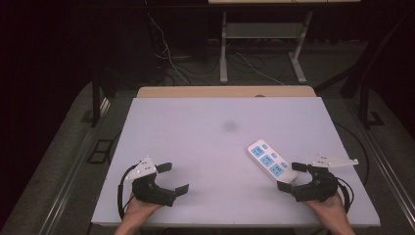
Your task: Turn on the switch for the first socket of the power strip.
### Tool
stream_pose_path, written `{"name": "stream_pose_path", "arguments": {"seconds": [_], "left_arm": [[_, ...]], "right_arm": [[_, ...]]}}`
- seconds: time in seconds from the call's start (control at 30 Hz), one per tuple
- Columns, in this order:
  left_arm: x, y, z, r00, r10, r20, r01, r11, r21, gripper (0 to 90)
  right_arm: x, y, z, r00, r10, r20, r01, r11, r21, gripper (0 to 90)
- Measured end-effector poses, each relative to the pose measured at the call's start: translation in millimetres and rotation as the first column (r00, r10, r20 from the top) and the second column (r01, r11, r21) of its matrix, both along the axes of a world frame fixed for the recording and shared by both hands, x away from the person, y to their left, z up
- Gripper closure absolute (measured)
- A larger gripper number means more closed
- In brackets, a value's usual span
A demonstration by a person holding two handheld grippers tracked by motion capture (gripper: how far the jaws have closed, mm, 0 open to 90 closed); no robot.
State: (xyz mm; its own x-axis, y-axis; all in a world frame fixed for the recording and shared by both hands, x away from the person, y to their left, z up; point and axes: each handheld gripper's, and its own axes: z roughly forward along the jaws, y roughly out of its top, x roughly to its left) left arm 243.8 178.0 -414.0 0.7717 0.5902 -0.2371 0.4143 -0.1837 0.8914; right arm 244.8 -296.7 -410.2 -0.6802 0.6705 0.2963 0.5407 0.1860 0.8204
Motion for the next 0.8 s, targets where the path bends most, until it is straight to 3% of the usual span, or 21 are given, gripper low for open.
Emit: {"name": "stream_pose_path", "arguments": {"seconds": [0.8], "left_arm": [[-0.3, -4.2, -0.8, 0.9998, -0.018, 0.001, 0.018, 0.9997, 0.015, 0.0]], "right_arm": [[0.4, -0.2, -1.6, 0.9999, 0.013, -0.010, -0.013, 0.9999, -0.002, 0.3]]}}
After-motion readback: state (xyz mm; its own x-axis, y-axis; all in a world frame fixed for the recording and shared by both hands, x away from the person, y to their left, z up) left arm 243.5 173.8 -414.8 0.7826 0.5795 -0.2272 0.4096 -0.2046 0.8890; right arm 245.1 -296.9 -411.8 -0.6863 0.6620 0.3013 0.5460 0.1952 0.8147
